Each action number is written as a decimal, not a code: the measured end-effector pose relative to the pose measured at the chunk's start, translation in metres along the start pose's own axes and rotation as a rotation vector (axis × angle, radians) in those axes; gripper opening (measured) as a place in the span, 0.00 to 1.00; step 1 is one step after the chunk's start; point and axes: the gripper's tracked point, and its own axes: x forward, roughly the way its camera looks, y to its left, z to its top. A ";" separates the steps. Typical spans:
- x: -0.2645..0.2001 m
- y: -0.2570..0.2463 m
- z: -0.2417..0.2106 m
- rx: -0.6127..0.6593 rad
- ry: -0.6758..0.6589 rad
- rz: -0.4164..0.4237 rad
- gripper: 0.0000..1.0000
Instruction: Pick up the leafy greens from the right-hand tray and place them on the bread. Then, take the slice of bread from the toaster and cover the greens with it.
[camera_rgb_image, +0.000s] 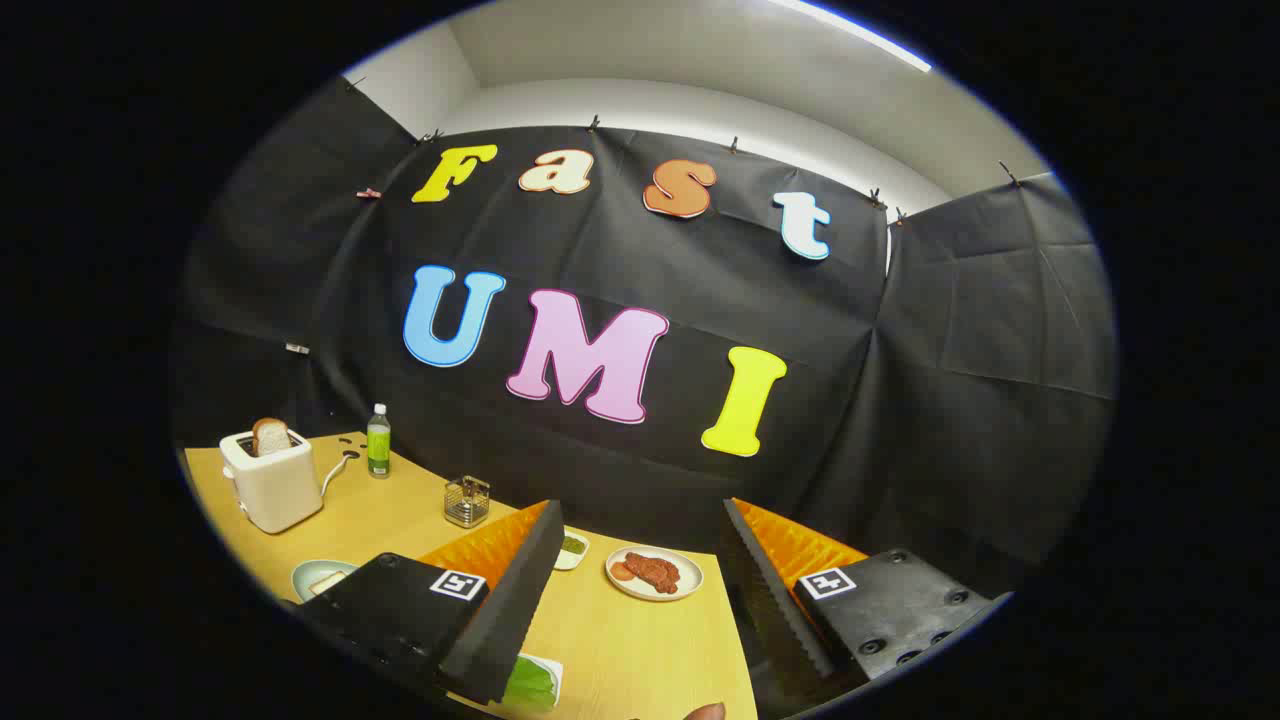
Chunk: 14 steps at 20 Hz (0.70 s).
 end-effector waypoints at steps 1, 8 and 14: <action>-0.001 0.000 -0.002 0.003 0.008 -0.002 0.98; -0.003 -0.002 -0.011 0.024 0.042 -0.004 0.98; -0.005 0.001 -0.006 0.022 0.022 0.010 0.97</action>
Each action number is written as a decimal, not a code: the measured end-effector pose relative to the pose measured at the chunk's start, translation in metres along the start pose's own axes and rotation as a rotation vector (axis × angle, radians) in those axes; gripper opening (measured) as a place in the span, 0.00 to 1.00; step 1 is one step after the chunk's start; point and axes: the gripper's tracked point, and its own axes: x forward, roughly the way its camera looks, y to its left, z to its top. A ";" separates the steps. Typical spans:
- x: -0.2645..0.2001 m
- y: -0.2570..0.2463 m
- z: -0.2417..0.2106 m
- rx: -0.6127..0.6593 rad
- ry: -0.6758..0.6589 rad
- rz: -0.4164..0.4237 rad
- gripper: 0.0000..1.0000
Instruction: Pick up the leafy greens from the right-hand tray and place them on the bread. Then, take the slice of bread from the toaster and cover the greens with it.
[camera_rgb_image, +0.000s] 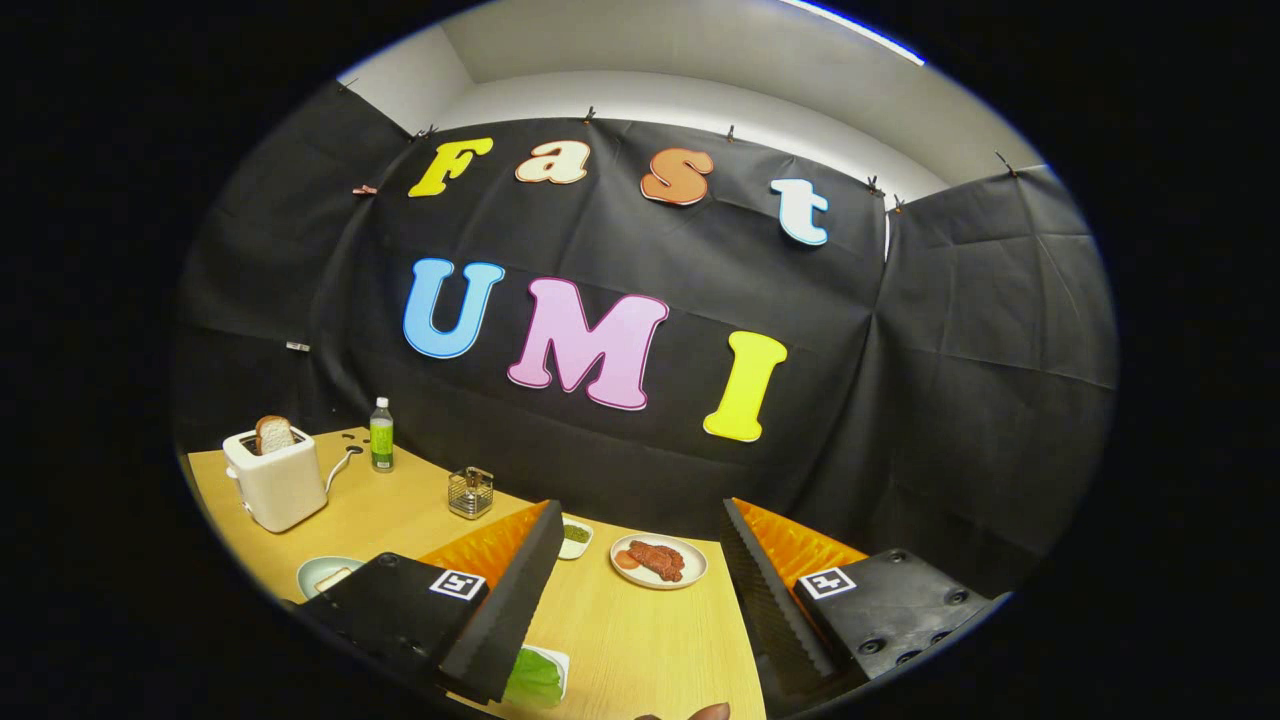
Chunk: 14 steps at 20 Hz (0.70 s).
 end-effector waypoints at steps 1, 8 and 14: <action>0.000 0.001 0.000 -0.003 0.000 0.005 0.97; -0.002 0.023 -0.014 0.016 0.063 0.105 0.97; -0.011 0.053 -0.093 0.028 0.347 0.246 0.95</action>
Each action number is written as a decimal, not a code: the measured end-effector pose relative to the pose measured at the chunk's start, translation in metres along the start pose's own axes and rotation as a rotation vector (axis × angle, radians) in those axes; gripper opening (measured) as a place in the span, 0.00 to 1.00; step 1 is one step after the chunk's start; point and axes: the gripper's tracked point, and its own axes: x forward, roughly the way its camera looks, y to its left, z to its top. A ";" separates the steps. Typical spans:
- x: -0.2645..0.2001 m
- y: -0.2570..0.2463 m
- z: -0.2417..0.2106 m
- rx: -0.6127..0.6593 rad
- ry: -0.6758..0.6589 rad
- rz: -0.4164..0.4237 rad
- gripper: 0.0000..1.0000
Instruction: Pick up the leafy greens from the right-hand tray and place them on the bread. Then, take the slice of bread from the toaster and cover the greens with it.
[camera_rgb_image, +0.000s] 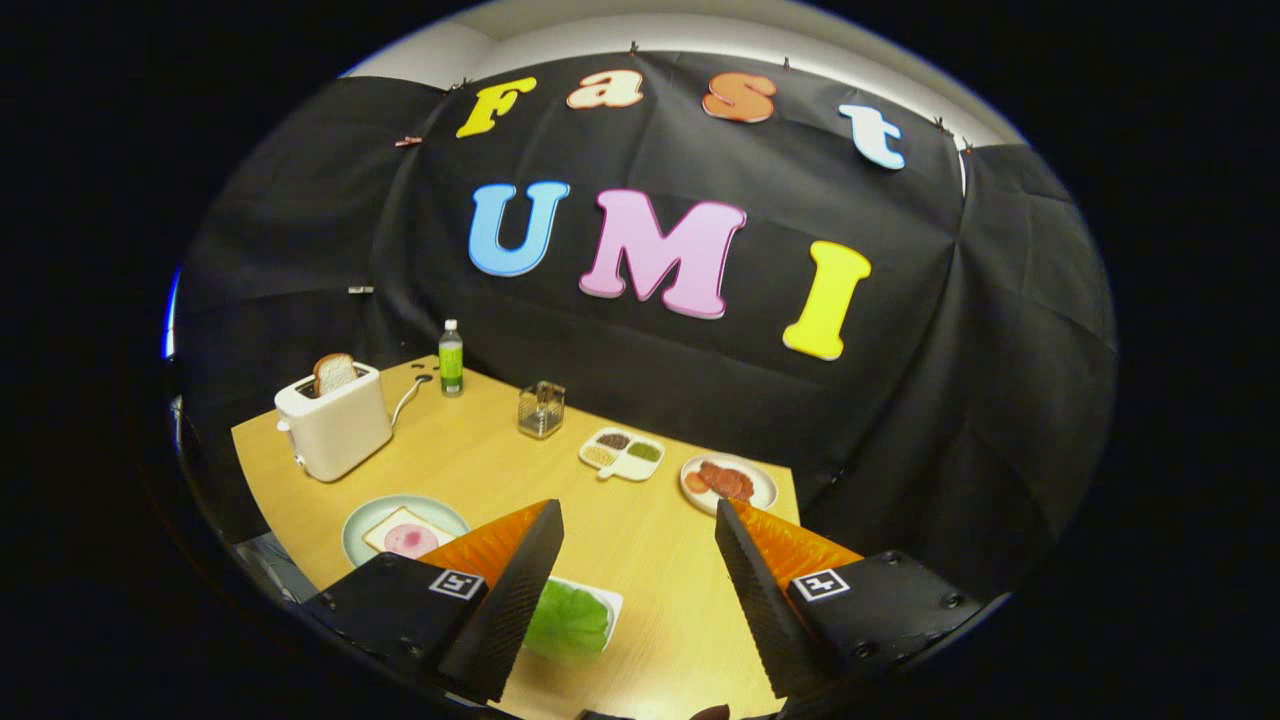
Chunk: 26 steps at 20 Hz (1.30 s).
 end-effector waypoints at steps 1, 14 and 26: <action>0.003 0.005 -0.015 0.009 0.047 0.020 0.95; 0.072 0.070 -0.191 -0.050 0.481 0.224 0.80; 0.094 0.090 -0.241 -0.023 0.634 0.282 0.26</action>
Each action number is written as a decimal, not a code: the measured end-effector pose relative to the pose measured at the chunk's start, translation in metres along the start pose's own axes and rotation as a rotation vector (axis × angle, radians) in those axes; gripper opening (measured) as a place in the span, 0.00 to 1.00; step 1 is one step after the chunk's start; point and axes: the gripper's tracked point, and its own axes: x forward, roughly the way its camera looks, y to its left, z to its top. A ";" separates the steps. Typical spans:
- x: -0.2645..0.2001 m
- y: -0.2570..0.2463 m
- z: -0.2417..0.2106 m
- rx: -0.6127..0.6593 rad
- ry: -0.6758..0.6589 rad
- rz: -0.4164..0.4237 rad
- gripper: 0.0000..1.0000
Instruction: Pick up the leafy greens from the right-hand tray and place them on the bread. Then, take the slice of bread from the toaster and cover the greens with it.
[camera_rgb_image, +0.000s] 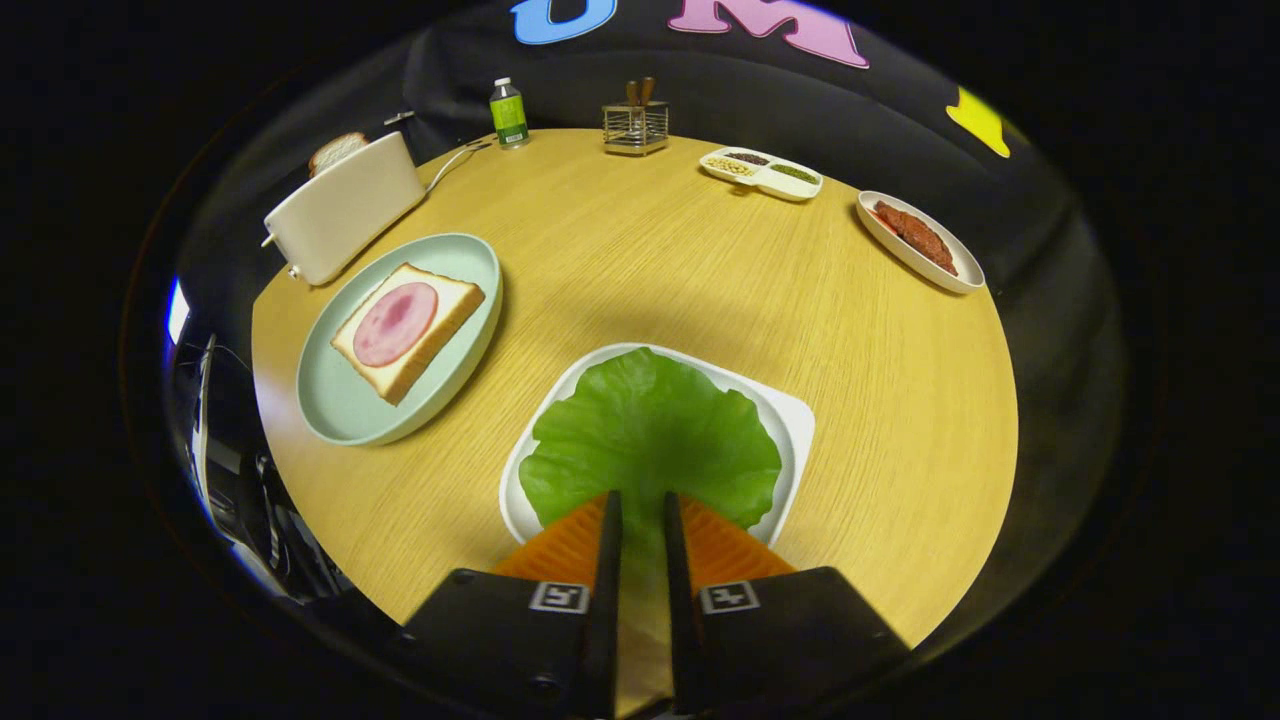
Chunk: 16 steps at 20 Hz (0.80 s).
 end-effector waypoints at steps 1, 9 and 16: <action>-0.001 -0.001 0.001 0.004 -0.004 0.006 0.15; -0.038 -0.006 0.027 0.010 -0.126 0.006 0.06; -0.076 0.020 0.079 0.008 -0.234 0.066 0.06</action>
